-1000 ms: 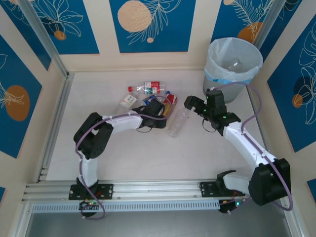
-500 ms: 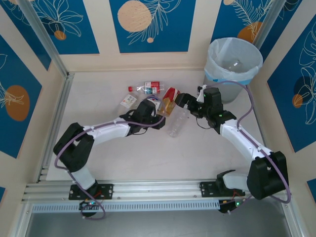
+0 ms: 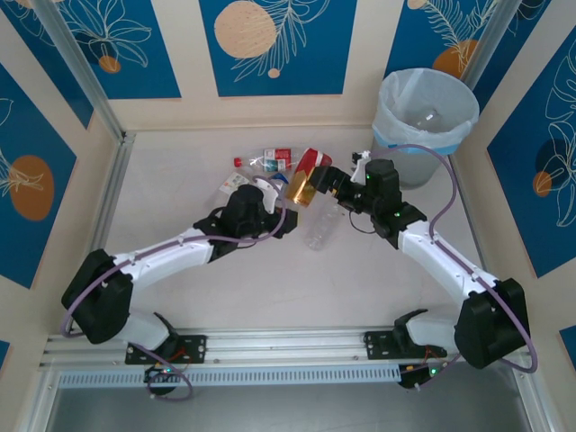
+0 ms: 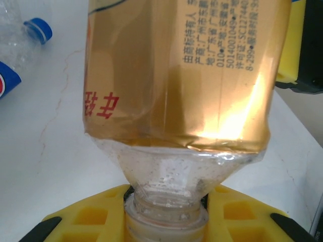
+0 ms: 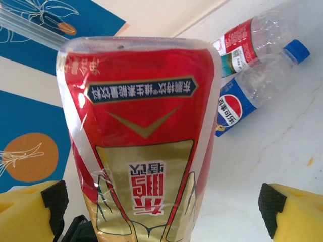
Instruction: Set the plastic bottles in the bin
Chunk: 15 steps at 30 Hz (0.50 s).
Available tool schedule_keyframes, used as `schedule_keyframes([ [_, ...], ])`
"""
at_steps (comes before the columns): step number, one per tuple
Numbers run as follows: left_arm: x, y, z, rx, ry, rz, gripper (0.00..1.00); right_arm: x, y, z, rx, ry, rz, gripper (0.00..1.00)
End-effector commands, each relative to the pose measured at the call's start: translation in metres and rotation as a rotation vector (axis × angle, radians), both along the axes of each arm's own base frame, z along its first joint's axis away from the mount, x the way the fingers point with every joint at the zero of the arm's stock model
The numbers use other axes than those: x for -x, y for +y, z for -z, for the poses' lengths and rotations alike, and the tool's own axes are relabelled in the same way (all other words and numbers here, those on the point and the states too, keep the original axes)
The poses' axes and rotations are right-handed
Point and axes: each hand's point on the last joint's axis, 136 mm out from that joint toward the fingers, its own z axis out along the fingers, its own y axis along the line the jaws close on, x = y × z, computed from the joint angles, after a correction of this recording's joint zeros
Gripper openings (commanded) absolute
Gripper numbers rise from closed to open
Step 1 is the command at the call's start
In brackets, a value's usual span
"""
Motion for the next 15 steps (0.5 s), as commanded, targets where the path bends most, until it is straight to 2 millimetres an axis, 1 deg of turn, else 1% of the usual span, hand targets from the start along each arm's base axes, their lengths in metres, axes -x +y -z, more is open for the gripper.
schedule_keyframes([
  [1, 0.006, -0.005, -0.011, 0.026, -0.043, 0.031, 0.00, 0.002, 0.003, -0.023, -0.026, -0.059, -0.010, 0.99],
  [4, 0.006, -0.007, -0.010, 0.030, -0.039, 0.042, 0.00, 0.004, 0.012, -0.031, -0.045, -0.066, -0.053, 0.99],
  [7, 0.006, -0.010, -0.013, 0.039, -0.045, 0.049, 0.00, 0.003, 0.018, -0.030, -0.017, -0.065, -0.061, 0.99],
  [12, 0.008, -0.012, -0.018, 0.061, -0.060, 0.054, 0.00, -0.009, 0.017, -0.025, 0.026, -0.071, 0.017, 0.99],
  [15, 0.010, -0.013, -0.020, 0.069, -0.063, 0.065, 0.00, -0.015, 0.020, -0.025, 0.037, -0.078, 0.033, 0.99],
])
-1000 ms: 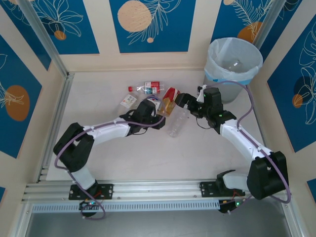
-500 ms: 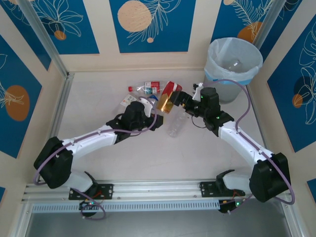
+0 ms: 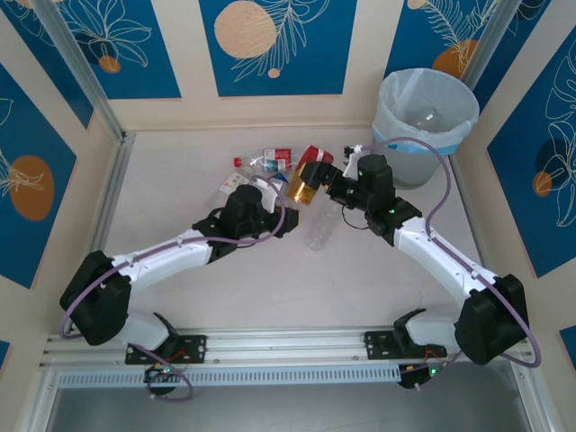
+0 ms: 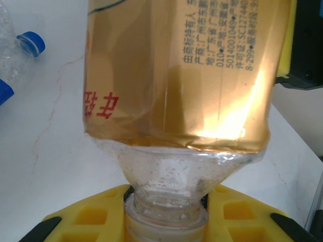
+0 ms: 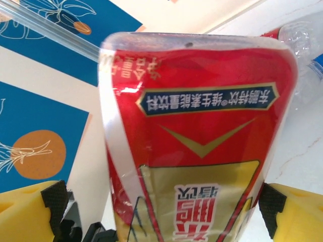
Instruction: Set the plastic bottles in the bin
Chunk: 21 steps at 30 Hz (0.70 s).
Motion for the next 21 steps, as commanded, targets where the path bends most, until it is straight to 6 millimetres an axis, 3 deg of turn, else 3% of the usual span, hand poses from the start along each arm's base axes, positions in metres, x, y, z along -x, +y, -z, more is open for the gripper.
schedule_keyframes([
  [1, 0.010, -0.008, -0.013, 0.041, -0.044, 0.051, 0.00, -0.013, 0.000, -0.009, 0.029, -0.037, 0.045, 0.99],
  [5, 0.011, -0.007, -0.015, 0.042, -0.053, 0.051, 0.00, -0.022, 0.004, -0.011, 0.043, -0.045, 0.052, 0.99],
  [8, 0.011, -0.006, -0.013, 0.033, -0.054, 0.042, 0.00, -0.025, 0.007, -0.017, 0.042, -0.070, 0.052, 0.91],
  [21, 0.008, -0.002, -0.018, 0.007, -0.083, 0.029, 0.00, -0.022, 0.005, -0.010, 0.096, -0.088, 0.038, 0.69],
])
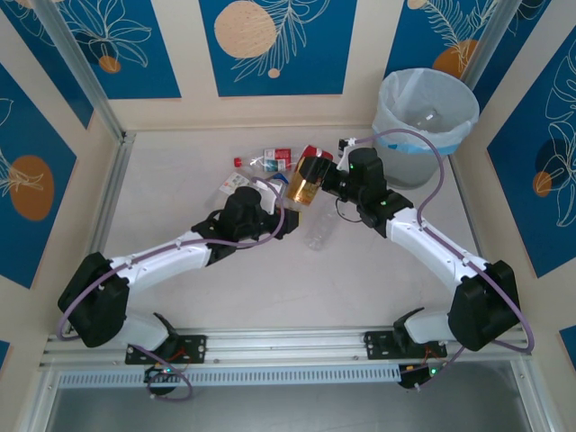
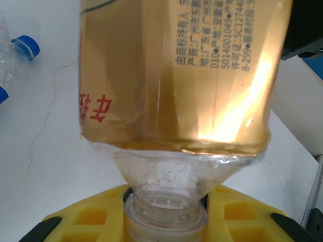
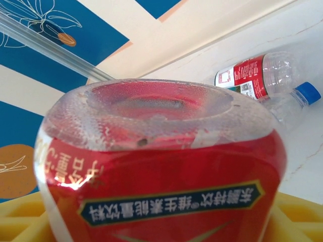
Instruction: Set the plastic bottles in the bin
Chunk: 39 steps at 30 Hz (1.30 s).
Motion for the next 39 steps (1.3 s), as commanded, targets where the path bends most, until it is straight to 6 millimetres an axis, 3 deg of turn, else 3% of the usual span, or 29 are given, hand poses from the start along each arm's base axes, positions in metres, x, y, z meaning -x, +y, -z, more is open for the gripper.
schedule_keyframes([
  [1, 0.004, -0.001, -0.016, -0.005, -0.068, 0.020, 0.00, 0.001, 0.001, -0.007, 0.028, -0.037, -0.011, 0.68],
  [9, 0.004, 0.002, -0.019, -0.008, -0.077, 0.011, 0.00, 0.002, -0.003, -0.001, 0.048, -0.032, -0.005, 0.61],
  [18, 0.006, 0.000, -0.027, 0.020, -0.081, 0.018, 0.22, 0.006, -0.012, -0.011, 0.018, -0.064, 0.012, 0.59],
  [23, 0.011, -0.008, -0.034, 0.059, -0.084, 0.068, 0.46, 0.007, -0.017, -0.014, 0.019, -0.076, 0.013, 0.58],
  [35, 0.017, -0.011, -0.041, 0.101, -0.092, 0.101, 0.83, 0.009, -0.023, -0.017, -0.001, -0.078, 0.018, 0.58],
  [39, 0.018, -0.010, -0.044, 0.113, -0.100, 0.098, 0.91, 0.010, -0.024, -0.018, -0.003, -0.081, 0.019, 0.57],
])
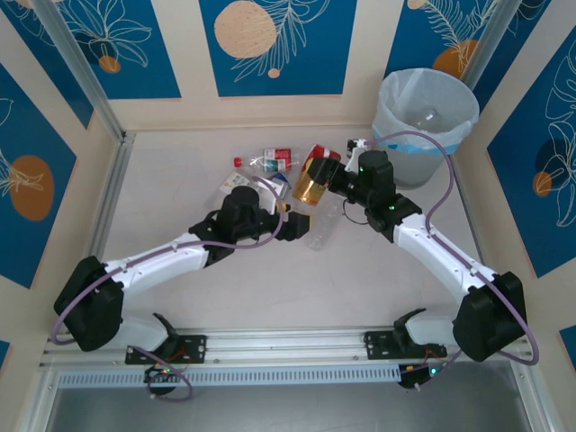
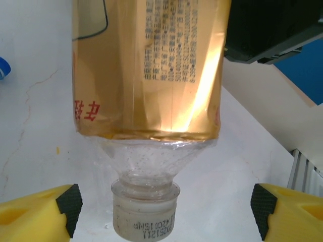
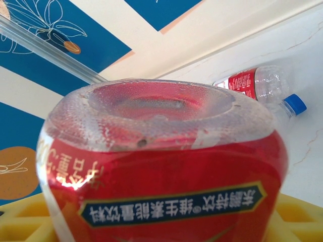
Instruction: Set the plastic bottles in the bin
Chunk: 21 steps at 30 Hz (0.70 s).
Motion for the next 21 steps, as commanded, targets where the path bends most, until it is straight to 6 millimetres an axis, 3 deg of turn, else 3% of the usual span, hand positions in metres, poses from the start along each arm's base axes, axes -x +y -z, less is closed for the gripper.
schedule_keyframes([
  [1, 0.007, -0.001, -0.021, 0.056, -0.051, 0.024, 0.92, 0.005, -0.005, -0.009, -0.001, -0.036, 0.001, 0.57],
  [6, 0.008, 0.003, -0.027, 0.077, -0.068, 0.012, 0.99, 0.006, -0.006, -0.012, -0.004, -0.050, -0.010, 0.57],
  [10, 0.001, 0.018, -0.030, 0.070, -0.086, -0.079, 0.99, 0.006, -0.013, -0.030, 0.050, -0.141, -0.007, 0.57],
  [14, -0.010, 0.040, -0.026, 0.035, -0.105, -0.205, 0.99, -0.001, -0.037, -0.056, 0.108, -0.244, 0.073, 0.57],
  [21, -0.009, 0.051, -0.020, 0.040, -0.089, -0.244, 0.99, -0.022, -0.088, -0.095, 0.130, -0.341, 0.197, 0.57],
])
